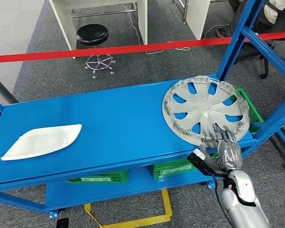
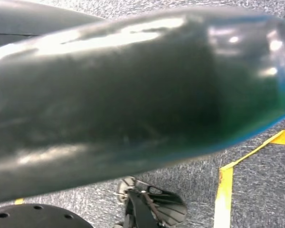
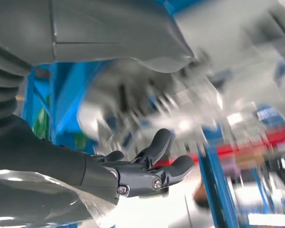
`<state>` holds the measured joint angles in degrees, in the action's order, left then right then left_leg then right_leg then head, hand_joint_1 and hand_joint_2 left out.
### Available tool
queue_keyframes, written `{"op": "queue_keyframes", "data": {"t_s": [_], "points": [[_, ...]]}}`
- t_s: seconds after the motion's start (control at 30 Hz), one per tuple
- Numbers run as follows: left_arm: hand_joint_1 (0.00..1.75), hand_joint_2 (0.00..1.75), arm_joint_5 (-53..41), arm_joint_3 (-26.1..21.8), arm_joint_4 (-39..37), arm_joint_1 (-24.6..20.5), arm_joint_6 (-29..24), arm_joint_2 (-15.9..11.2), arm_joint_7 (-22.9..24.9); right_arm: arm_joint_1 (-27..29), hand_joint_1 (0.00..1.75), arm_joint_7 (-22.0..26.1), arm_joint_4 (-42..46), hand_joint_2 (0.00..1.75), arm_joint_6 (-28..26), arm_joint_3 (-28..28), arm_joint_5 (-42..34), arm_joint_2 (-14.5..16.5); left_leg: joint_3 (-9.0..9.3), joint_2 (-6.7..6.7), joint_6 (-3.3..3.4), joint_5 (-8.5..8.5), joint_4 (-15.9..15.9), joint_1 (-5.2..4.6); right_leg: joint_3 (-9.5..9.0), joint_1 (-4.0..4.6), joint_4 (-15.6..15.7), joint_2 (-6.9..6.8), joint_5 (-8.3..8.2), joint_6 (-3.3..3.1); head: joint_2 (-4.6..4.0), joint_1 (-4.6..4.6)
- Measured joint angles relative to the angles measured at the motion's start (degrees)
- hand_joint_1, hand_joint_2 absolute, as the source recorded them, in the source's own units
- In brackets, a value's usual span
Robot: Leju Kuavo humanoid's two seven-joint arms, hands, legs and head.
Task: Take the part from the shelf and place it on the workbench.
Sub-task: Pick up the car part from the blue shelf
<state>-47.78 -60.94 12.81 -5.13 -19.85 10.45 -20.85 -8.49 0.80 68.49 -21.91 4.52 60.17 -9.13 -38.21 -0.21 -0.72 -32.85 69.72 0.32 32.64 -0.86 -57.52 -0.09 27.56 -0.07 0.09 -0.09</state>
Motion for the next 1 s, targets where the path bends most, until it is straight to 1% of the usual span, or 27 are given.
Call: {"op": "queue_keyframes", "data": {"t_s": [0.03,0.07,0.1,0.13,0.17,0.2,0.23,0.27,0.33,0.37,0.4,0.43,0.5,0.53,0.57,0.6,0.63,0.67,0.7,0.73,0.77,0.8,0.87,0.9,0.93,0.97,1.0], "points": [[0.0,0.0,0.0,-0.2,0.0,0.1,0.0,-0.1,0.0,0.1,0.0,0.3,-0.5,1.75,0.8,-0.1,-0.4,-0.4,-1.4,0.0,-0.07,-0.99,3.1,0.03,-0.03,0.02,0.0,-0.01,0.03,-0.05,0.0,0.02],[0.0,0.0,0.0,-0.3,0.0,0.1,0.0,-0.2,0.0,0.1,0.0,0.5,-1.0,1.75,1.4,-0.2,-0.7,-0.9,-2.08,0.0,-0.06,-0.98,4.6,0.04,-0.09,0.03,0.0,0.02,0.06,-0.07,0.0,0.01],[0.0,0.0,0.0,-0.4,0.0,0.2,0.0,-0.2,0.0,0.1,0.0,0.6,-1.4,1.75,1.8,-0.2,-0.8,-1.3,-1.66,0.0,0.05,0.18,3.7,0.04,-0.21,0.04,0.0,0.06,0.1,-0.05,0.0,0.0],[0.0,0.0,0.0,-0.5,0.0,0.2,0.0,-0.2,0.0,0.1,0.0,0.6,-1.6,1.75,2.1,-0.3,-0.9,-1.7,-0.29,0.0,0.23,2.12,0.8,0.03,-0.4,0.04,0.0,0.11,0.16,0.0,0.0,-0.01],[0.0,0.0,0.0,-0.6,0.0,0.2,0.1,-0.3,0.0,0.2,0.0,0.4,-1.8,1.75,2.4,-0.3,-0.7,-2.1,1.54,-0.01,0.5,4.17,-3.1,0.01,-0.58,0.04,0.0,0.13,0.25,0.13,0.0,-0.01],[0.0,0.0,-0.1,-0.6,0.0,0.1,0.3,-0.3,0.0,0.2,0.0,0.0,-2.0,1.75,2.8,-0.4,-0.3,-2.5,3.3,-0.01,0.73,5.49,-6.9,-0.05,-0.67,0.16,-0.1,0.12,0.4,0.36,0.0,0.0],[0.0,0.0,-0.1,-0.7,0.0,0.1,0.4,-0.3,0.0,0.3,0.0,-0.5,-2.2,1.75,3.0,-0.5,0.2,-2.9,4.5,-0.02,0.93,6.19,-9.5,-0.11,-0.67,0.27,-0.1,0.09,0.49,0.63,0.01,0.04],[0.0,0.0,-0.1,-0.7,0.0,0.1,0.5,-0.3,0.0,0.4,0.0,-0.9,-2.4,1.75,3.2,-0.6,0.7,-3.4,5.09,-0.04,1.12,6.26,-10.9,-0.19,-0.63,0.36,-0.1,0.04,0.54,0.92,0.01,0.08],[0.0,0.0,-0.1,-0.7,0.0,0.2,0.7,-0.3,0.0,0.5,0.0,-1.5,-2.7,1.75,3.4,-0.9,1.2,-4.1,5.21,-0.05,1.58,6.1,-11.4,-0.22,-0.65,0.4,0.1,-0.01,0.52,1.53,0.01,0.11],[0.0,0.0,-0.1,-0.8,0.0,0.2,0.8,-0.4,-0.1,0.6,0.0,-1.6,-2.8,1.75,3.5,-1.0,1.3,-4.4,5.28,-0.03,1.89,6.2,-11.6,-0.14,-0.52,0.35,-0.1,0.0,0.79,1.83,0.0,0.13],[0.0,0.0,-0.1,-0.8,0.0,0.2,0.8,-0.4,-0.1,0.6,0.0,-1.7,-2.9,1.75,3.7,-1.1,1.6,-4.7,5.34,0.01,2.24,6.32,-11.7,-0.04,-0.05,0.31,-1.0,0.01,1.54,2.11,0.0,0.21],[0.0,0.0,-0.1,-0.8,0.0,0.2,0.9,-0.4,-0.1,0.7,0.0,-1.8,-3.1,1.75,3.9,-1.2,1.9,-4.9,5.37,0.04,2.55,6.44,-11.9,0.07,0.97,0.27,-3.2,0.03,2.9,2.36,0.0,0.31],[0.0,0.0,0.0,-0.8,0.0,0.1,1.0,-0.5,-0.1,0.8,0.0,-2.0,-3.5,1.75,4.3,-1.3,2.6,-5.3,5.32,0.06,2.87,6.44,-11.9,0.05,4.51,0.23,-10.6,0.04,6.6,2.71,0.0,0.49],[0.0,0.0,0.2,-0.9,0.0,0.1,1.0,-0.5,-0.1,1.0,0.0,-2.0,-3.8,1.75,4.5,-1.3,2.8,-5.4,5.32,0.06,2.92,6.43,-11.9,0.02,6.27,0.23,-14.3,0.05,7.88,2.83,0.0,0.5],[0.0,0.0,0.3,-0.9,0.0,0.2,1.0,-0.6,-0.1,1.1,0.0,-1.9,-3.9,1.75,4.6,-1.3,3.0,-5.5,5.35,0.05,2.95,6.4,-11.9,0.0,7.3,0.23,-16.3,0.05,8.11,2.89,0.0,0.49],[0.0,0.0,0.4,-1.0,0.0,0.2,1.0,-0.6,-0.1,1.2,0.0,-1.8,-4.1,1.75,4.7,-1.3,3.1,-5.6,5.42,0.04,2.96,6.38,-11.8,-0.01,7.26,0.24,-16.0,0.05,7.17,2.88,0.0,0.5],[0.0,0.0,0.4,-1.1,0.0,0.2,1.0,-0.6,-0.1,1.3,0.0,-1.6,-4.2,1.75,4.9,-1.3,3.2,-5.8,5.53,0.01,2.96,6.34,-11.8,-0.01,6.04,0.23,-13.3,0.03,5.25,2.77,0.0,0.5],[0.0,0.0,0.4,-1.1,0.0,0.2,1.0,-0.6,-0.1,1.3,0.0,-1.4,-4.3,1.75,5.1,-1.3,3.3,-6.0,5.65,-0.02,2.92,6.27,-11.8,-0.01,4.05,0.24,-9.2,0.01,3.02,2.57,0.0,0.51],[0.0,0.0,0.4,-1.2,0.0,0.1,1.0,-0.6,-0.1,1.2,0.0,-1.2,-4.4,1.75,5.3,-1.3,3.4,-6.3,5.73,-0.07,2.8,6.19,-11.8,-0.1,2.07,0.33,-5.0,-0.01,1.49,2.33,0.0,0.5],[0.0,0.0,0.4,-1.2,0.0,0.1,1.0,-0.6,-0.2,1.2,0.0,-1.0,-4.4,1.75,5.5,-1.3,3.6,-6.6,5.76,-0.12,2.61,6.12,-11.7,-0.19,0.5,0.42,-1.9,0.02,0.57,2.07,0.01,0.46],[0.0,0.0,0.4,-1.2,0.0,0.1,0.9,-0.6,-0.2,1.1,0.0,-0.8,-4.5,1.75,5.8,-1.3,3.7,-6.8,5.74,-0.17,2.34,6.1,-11.7,-0.24,-0.38,0.53,-0.2,0.06,0.32,1.84,0.01,0.44],[0.0,0.0,0.4,-1.2,0.0,0.1,0.9,-0.6,-0.2,1.0,0.0,-0.7,-4.5,1.75,6.1,-1.3,3.8,-7.2,5.72,-0.2,2.05,6.14,-11.7,-0.26,-0.69,0.68,0.3,0.11,0.5,1.61,0.01,0.4],[0.0,0.0,0.4,-1.2,0.0,0.1,0.9,-0.6,-0.3,0.9,0.0,-0.5,-4.6,1.75,6.4,-1.3,3.8,-7.8,5.76,-0.22,1.44,6.14,-11.7,-0.13,-1.02,0.59,0.6,0.13,0.15,0.97,0.0,0.42],[0.0,0.0,0.4,-1.2,0.0,0.1,0.9,-0.6,-0.3,0.8,0.0,-0.5,-4.7,1.75,6.6,-1.3,3.8,-8.1,5.59,-0.2,1.17,5.61,-11.1,-0.11,-1.19,0.45,0.8,0.1,-0.04,0.63,0.0,0.34],[0.0,0.0,0.4,-1.2,0.0,0.1,0.8,-0.6,-0.3,0.8,0.0,-0.4,-4.7,1.75,6.7,-1.3,3.8,-8.3,4.97,-0.17,0.91,4.43,-9.5,-0.1,-1.31,0.28,1.1,0.03,-0.22,0.33,0.0,0.23],[0.0,0.0,0.4,-1.3,0.0,0.1,0.8,-0.7,-0.3,0.7,0.0,-0.4,-4.8,1.75,6.8,-1.3,3.9,-8.4,3.82,-0.14,0.68,2.68,-6.6,-0.02,-1.39,0.16,1.2,-0.04,-0.32,0.14,0.0,0.09],[0.0,0.0,0.4,-1.3,0.0,0.1,0.8,-0.7,-0.3,0.7,0.0,-0.4,-4.8,1.75,6.9,-1.3,3.9,-8.5,2.2,-0.1,0.46,0.64,-2.7,0.05,-1.38,0.16,1.2,-0.08,-0.33,0.07,0.0,-0.03]]}}
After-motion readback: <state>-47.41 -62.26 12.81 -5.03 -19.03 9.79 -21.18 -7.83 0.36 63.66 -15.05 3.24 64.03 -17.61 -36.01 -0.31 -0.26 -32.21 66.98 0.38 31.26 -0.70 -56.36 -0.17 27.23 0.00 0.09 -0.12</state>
